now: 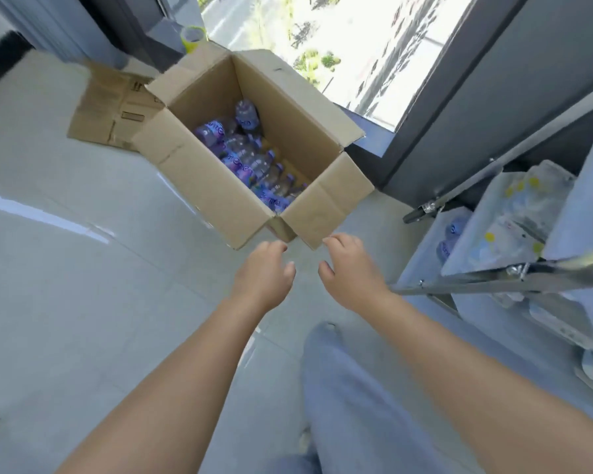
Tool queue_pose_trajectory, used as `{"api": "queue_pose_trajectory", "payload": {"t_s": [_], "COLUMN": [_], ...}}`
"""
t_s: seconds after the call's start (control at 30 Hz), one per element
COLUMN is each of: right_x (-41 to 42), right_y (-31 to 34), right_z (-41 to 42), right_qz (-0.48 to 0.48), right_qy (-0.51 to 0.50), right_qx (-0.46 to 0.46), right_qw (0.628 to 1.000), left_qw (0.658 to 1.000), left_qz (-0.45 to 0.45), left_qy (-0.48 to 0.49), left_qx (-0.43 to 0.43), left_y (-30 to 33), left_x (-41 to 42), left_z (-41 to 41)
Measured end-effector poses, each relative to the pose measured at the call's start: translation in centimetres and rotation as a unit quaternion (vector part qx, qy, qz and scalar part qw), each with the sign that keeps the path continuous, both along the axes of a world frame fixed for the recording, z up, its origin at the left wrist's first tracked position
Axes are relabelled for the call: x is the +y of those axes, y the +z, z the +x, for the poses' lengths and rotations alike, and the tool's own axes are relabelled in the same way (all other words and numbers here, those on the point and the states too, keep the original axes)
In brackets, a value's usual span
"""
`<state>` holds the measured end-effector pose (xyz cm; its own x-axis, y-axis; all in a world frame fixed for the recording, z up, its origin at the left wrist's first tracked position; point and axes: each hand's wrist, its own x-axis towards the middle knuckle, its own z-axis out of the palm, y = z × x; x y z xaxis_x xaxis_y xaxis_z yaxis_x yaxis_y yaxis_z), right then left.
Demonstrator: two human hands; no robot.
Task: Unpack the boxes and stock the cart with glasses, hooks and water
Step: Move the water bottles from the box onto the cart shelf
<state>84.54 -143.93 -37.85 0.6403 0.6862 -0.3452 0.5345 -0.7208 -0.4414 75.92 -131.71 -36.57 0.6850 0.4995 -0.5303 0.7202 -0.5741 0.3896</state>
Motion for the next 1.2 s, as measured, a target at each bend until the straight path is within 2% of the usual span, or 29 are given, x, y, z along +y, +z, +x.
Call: {"api": "queue_pose_trajectory", "payload": {"t_s": [0.3,0.57,0.8,0.93,1.07,1.2], "right_x": [15.1,26.5,29.9,31.1,31.3,30.6], "right_y": [-2.1,-8.2,-13.9,-18.9,-24.5,-31.3], "right_z": [5.4,10.0,14.3,16.4,16.5,18.2], "right_qz": [-0.050,-0.073,-0.069,-0.079,-0.102,-0.132], "right_qy": [-0.046,-0.197,-0.370,-0.419,-0.461,-0.472], "right_qx": [0.064,0.138,0.224,0.272,0.308,0.307], "right_qw": [0.996,0.968,0.899,0.862,0.826,0.816], "left_qw": [0.999,0.993,0.979,0.979,0.969,0.955], "left_qz": [-0.044,-0.097,-0.135,-0.134,-0.140,-0.108], "left_qy": [0.011,-0.068,-0.127,-0.109,-0.122,-0.194], "left_qx": [0.017,0.027,0.091,0.107,0.165,0.198], "left_y": [-1.4,-7.4,-12.5,-17.2,-23.5,-30.8], "left_x": [17.0,29.4,32.0,32.4,32.0,30.9], "left_z": [5.7,12.7,19.4,23.5,26.1,28.8]}}
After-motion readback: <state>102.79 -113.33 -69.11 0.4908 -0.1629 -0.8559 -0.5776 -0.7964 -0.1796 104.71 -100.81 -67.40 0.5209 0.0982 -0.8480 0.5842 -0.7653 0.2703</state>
